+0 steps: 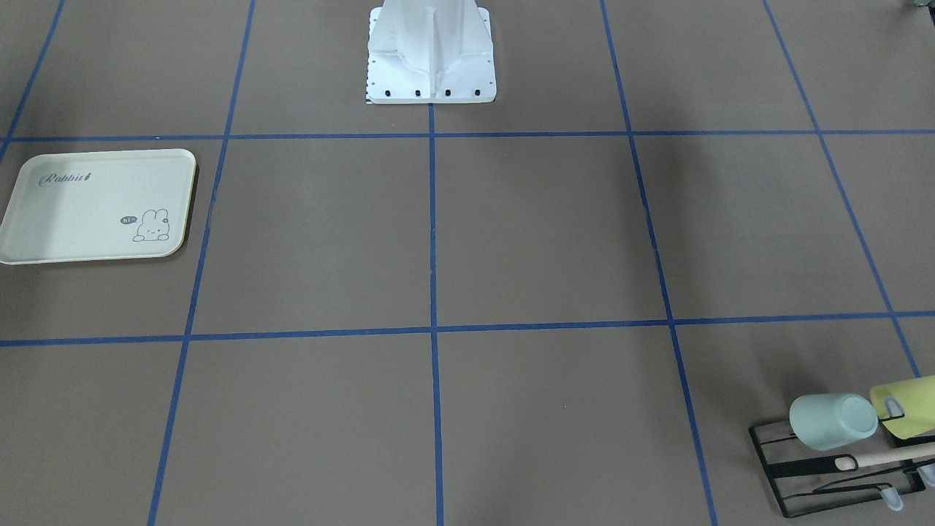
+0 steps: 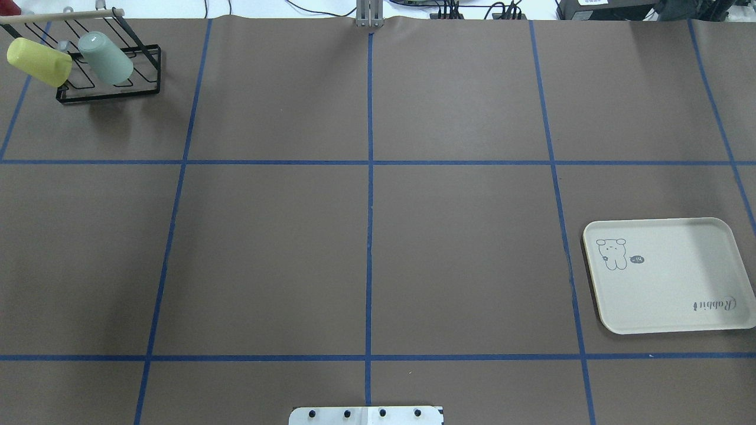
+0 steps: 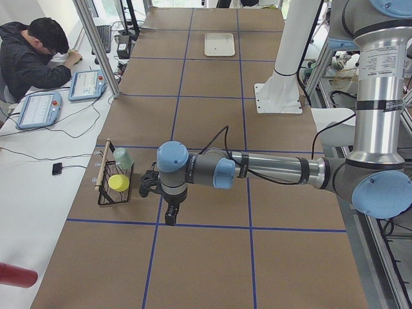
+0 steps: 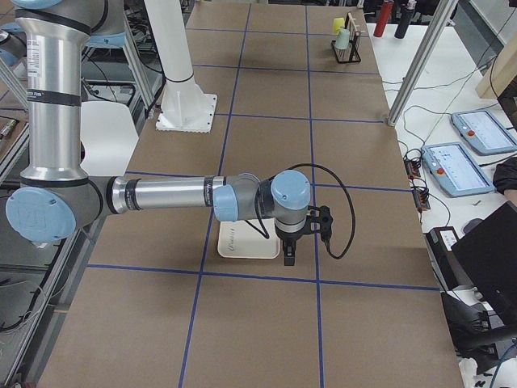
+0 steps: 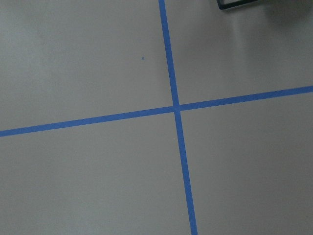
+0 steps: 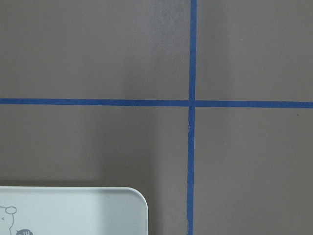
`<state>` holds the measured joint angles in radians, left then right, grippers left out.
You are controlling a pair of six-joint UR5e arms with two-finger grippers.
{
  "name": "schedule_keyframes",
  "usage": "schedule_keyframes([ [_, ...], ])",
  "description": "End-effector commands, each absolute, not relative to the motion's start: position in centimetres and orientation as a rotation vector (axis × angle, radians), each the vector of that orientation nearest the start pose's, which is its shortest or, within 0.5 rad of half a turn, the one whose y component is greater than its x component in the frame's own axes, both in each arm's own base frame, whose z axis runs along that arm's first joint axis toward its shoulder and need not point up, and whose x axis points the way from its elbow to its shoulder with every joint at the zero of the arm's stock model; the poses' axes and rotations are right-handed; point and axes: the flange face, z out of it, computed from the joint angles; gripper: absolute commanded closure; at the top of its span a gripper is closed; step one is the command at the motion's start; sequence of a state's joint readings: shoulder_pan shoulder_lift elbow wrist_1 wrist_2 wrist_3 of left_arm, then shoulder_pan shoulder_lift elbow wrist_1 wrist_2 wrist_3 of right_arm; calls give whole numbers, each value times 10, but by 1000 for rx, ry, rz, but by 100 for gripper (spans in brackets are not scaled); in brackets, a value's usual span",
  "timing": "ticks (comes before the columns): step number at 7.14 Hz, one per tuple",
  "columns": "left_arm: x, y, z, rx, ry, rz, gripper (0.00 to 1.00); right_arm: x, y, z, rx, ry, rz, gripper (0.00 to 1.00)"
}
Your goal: Left arm grabs green cup and hands to right arm on tray
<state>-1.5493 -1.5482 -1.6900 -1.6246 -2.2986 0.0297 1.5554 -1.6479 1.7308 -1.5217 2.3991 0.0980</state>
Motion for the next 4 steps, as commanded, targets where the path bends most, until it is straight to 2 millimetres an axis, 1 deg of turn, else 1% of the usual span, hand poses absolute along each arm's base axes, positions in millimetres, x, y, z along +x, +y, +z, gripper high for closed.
schedule_keyframes([
  [1,-56,-517,580,157,719,106,0,53,-467,607,79,-833,23,1],
  [2,-56,-535,560,147,718,102,0,53,-467,606,80,-834,22,1],
  [3,-55,-548,536,153,718,107,0,53,-468,606,80,-834,22,1],
  [4,-55,-553,517,166,719,112,0,53,-469,604,83,-834,21,1],
])
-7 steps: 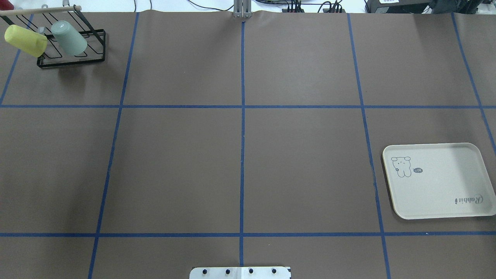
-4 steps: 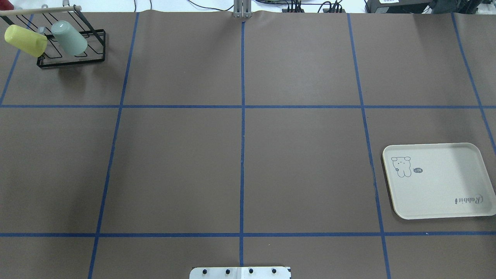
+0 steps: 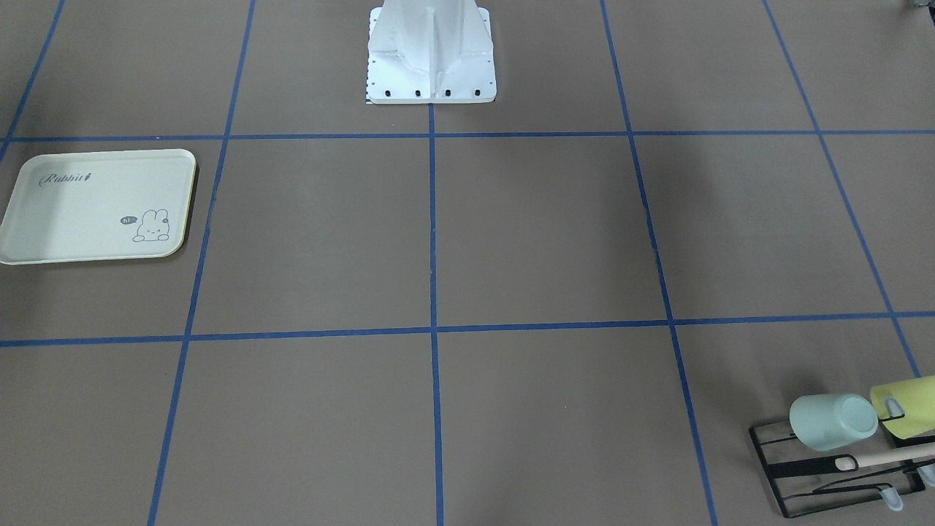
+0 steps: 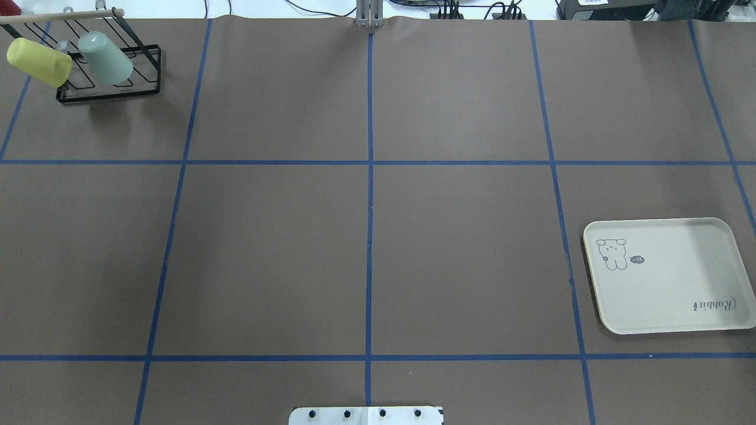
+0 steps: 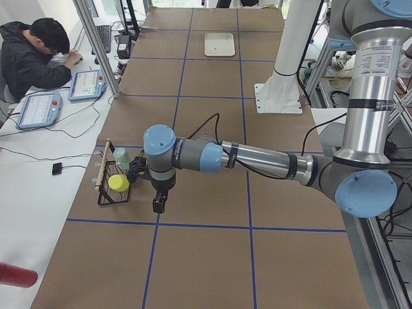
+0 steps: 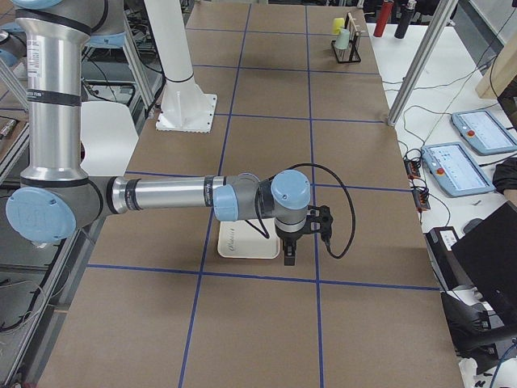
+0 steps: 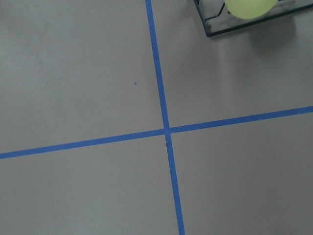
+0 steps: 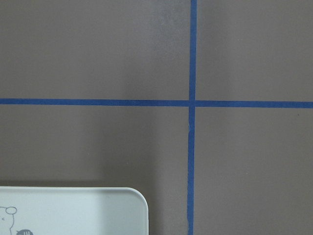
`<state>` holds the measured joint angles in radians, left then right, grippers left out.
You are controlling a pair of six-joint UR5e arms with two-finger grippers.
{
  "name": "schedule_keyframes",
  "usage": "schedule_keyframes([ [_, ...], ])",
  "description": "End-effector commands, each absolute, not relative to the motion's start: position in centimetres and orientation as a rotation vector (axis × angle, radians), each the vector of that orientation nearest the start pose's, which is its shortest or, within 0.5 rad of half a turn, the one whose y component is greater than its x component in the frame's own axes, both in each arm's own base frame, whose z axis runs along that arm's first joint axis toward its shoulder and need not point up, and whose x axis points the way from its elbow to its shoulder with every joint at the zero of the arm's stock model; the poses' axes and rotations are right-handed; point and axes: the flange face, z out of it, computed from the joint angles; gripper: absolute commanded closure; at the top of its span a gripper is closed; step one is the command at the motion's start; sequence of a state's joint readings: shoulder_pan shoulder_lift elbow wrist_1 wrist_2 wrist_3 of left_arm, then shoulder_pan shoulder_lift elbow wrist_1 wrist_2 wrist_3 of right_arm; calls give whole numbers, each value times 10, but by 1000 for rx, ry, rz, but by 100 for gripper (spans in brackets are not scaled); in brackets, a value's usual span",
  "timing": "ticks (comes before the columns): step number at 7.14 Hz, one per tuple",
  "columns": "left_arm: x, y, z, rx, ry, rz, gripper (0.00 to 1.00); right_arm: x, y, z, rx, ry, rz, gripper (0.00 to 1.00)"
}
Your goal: Left arm grabs green cup and hands to right arm on tray
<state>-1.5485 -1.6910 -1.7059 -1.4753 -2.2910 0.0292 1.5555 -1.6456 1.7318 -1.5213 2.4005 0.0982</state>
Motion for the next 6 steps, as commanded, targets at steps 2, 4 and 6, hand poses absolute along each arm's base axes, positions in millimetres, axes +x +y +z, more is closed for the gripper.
schedule_keyframes([
  [2,-43,-562,474,185,719,140,0,53,-469,605,83,-833,21,1],
  [4,-16,-563,435,198,725,169,0,53,-468,606,80,-834,22,1],
  [6,17,-555,411,218,739,216,0,53,-468,606,80,-834,22,1],
])
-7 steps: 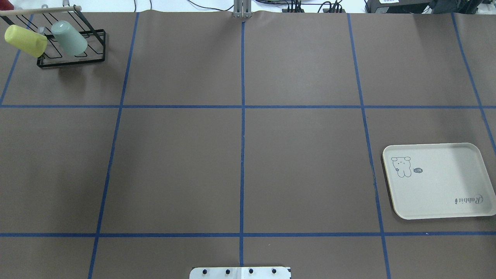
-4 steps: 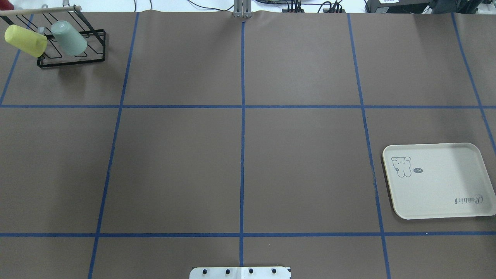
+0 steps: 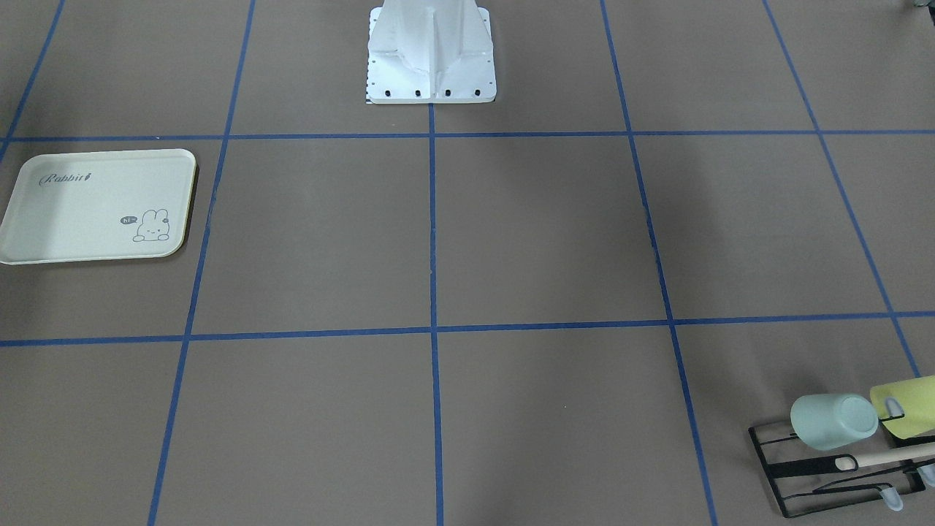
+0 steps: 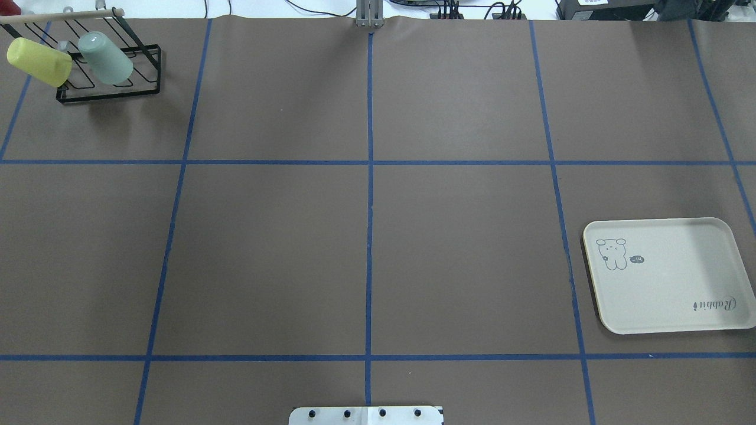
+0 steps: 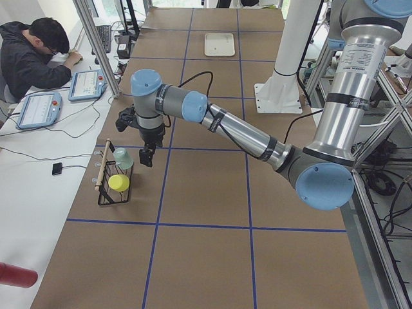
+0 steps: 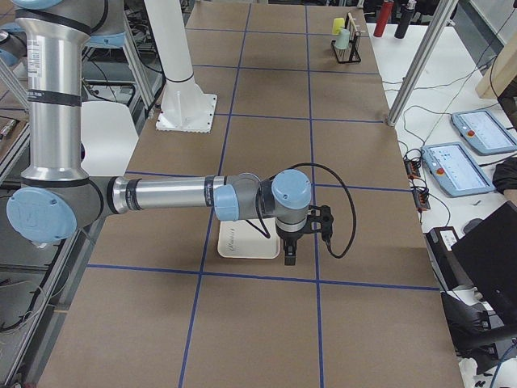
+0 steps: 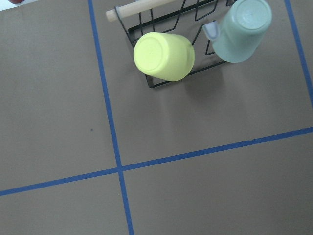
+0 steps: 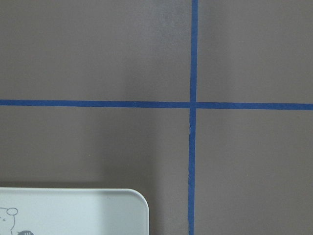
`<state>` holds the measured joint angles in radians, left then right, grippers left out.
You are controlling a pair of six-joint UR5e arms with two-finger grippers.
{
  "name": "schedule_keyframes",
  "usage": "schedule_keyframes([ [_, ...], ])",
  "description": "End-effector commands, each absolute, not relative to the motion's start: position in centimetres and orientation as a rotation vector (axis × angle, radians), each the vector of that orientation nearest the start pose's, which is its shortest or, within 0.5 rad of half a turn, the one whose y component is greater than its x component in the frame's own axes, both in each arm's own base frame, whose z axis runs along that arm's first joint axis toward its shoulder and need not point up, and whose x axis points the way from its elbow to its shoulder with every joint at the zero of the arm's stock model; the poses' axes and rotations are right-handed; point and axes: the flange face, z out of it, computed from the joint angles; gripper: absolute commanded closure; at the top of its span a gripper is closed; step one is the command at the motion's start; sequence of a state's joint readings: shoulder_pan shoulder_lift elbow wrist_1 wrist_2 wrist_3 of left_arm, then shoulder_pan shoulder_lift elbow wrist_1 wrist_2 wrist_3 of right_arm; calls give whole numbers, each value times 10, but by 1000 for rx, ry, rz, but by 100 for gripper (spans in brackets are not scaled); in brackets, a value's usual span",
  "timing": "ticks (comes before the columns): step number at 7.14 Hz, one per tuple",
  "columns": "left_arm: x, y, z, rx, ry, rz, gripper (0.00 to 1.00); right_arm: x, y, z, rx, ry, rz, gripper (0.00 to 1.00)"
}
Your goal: Left arm grabs green cup and hands to right arm on tray
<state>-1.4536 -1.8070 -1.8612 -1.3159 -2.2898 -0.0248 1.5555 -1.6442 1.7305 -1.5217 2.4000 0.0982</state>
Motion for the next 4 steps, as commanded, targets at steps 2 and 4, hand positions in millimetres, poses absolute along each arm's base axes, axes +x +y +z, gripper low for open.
schedule_keyframes([
  [2,28,-554,406,216,761,192,0,53,-468,608,76,-833,24,1],
  [4,37,-565,403,329,776,202,0,53,-467,610,74,-833,24,1],
])
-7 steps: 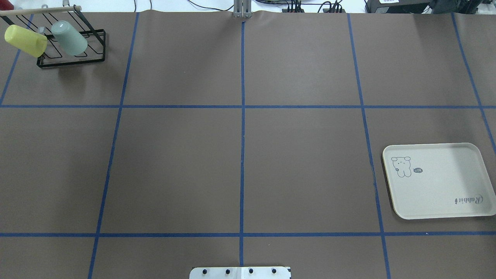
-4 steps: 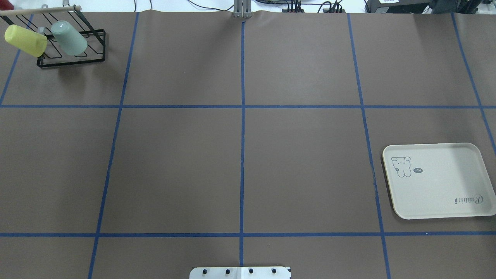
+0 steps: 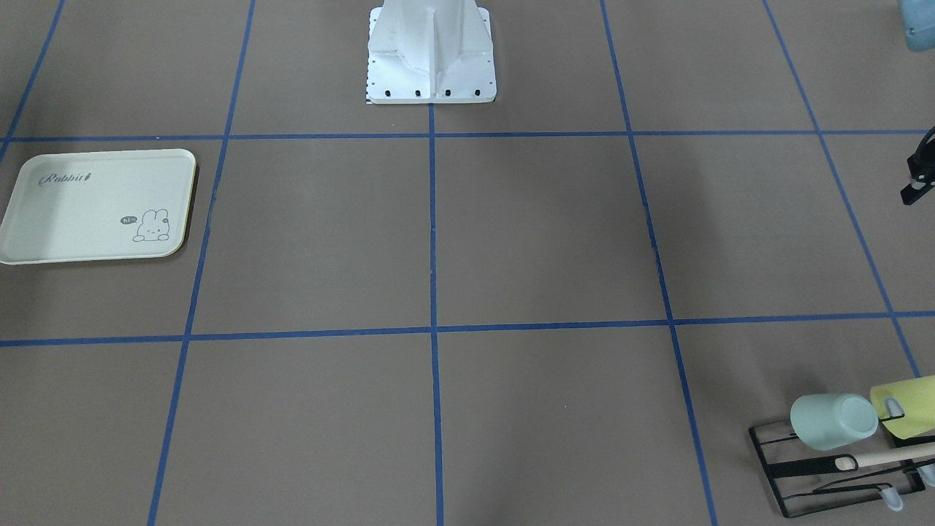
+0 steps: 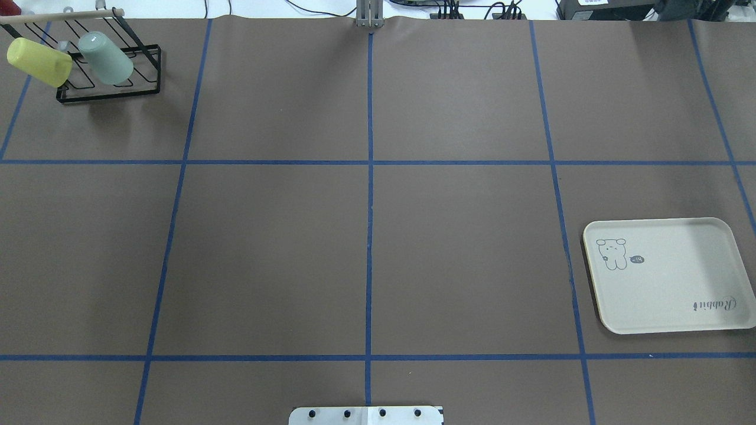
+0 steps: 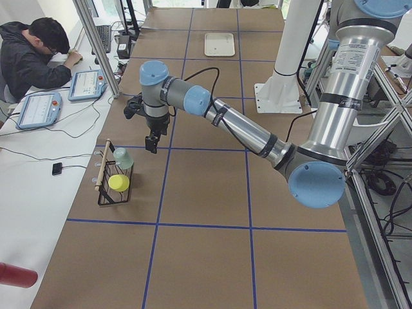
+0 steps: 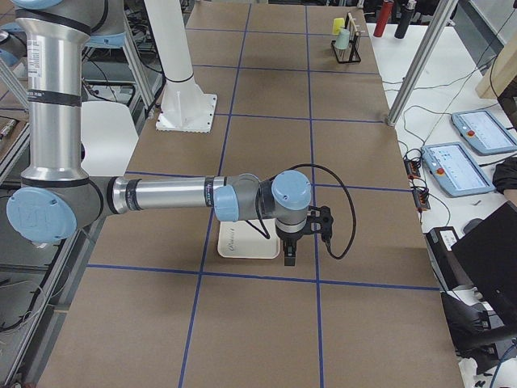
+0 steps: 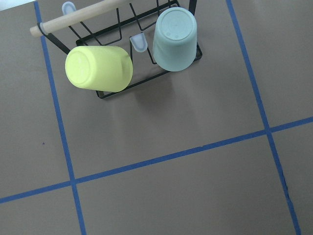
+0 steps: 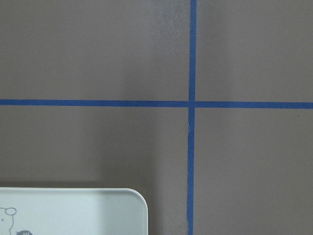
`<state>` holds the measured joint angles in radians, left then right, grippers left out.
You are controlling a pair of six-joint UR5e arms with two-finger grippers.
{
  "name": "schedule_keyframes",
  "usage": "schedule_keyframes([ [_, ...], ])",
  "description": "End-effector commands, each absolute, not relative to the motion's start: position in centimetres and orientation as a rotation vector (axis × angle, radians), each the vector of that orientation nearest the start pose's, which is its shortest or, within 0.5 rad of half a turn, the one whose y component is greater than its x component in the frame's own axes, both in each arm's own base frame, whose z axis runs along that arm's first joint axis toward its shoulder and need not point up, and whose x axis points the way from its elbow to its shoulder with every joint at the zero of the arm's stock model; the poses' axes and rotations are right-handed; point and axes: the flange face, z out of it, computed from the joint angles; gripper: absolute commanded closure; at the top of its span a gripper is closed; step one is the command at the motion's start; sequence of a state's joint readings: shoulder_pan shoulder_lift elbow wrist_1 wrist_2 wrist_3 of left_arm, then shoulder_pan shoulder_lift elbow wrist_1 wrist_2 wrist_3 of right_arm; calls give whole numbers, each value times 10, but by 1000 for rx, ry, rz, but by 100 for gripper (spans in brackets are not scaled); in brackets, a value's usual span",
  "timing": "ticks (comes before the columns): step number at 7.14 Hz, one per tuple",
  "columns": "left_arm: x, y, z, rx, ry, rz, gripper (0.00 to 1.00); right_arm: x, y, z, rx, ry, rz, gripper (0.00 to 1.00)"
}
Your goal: Left arm grabs green cup and hands to right arm on tray
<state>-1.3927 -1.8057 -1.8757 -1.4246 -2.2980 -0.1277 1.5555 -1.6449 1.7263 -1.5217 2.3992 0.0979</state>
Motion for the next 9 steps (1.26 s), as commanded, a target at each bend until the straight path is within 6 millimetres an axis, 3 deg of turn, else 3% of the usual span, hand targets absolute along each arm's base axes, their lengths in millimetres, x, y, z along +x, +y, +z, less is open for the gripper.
schedule_keyframes([
  [1,47,-567,406,342,786,205,0,53,-467,611,72,-832,24,1],
  [3,75,-568,399,309,803,-3,0,53,-467,612,69,-832,26,1],
  [6,143,-565,392,357,763,-268,0,52,-467,613,66,-832,26,1],
  [7,160,-562,398,405,724,-306,0,52,-467,614,64,-832,26,1],
  [9,181,-577,424,509,730,-404,0,52,-467,614,63,-834,27,1],
])
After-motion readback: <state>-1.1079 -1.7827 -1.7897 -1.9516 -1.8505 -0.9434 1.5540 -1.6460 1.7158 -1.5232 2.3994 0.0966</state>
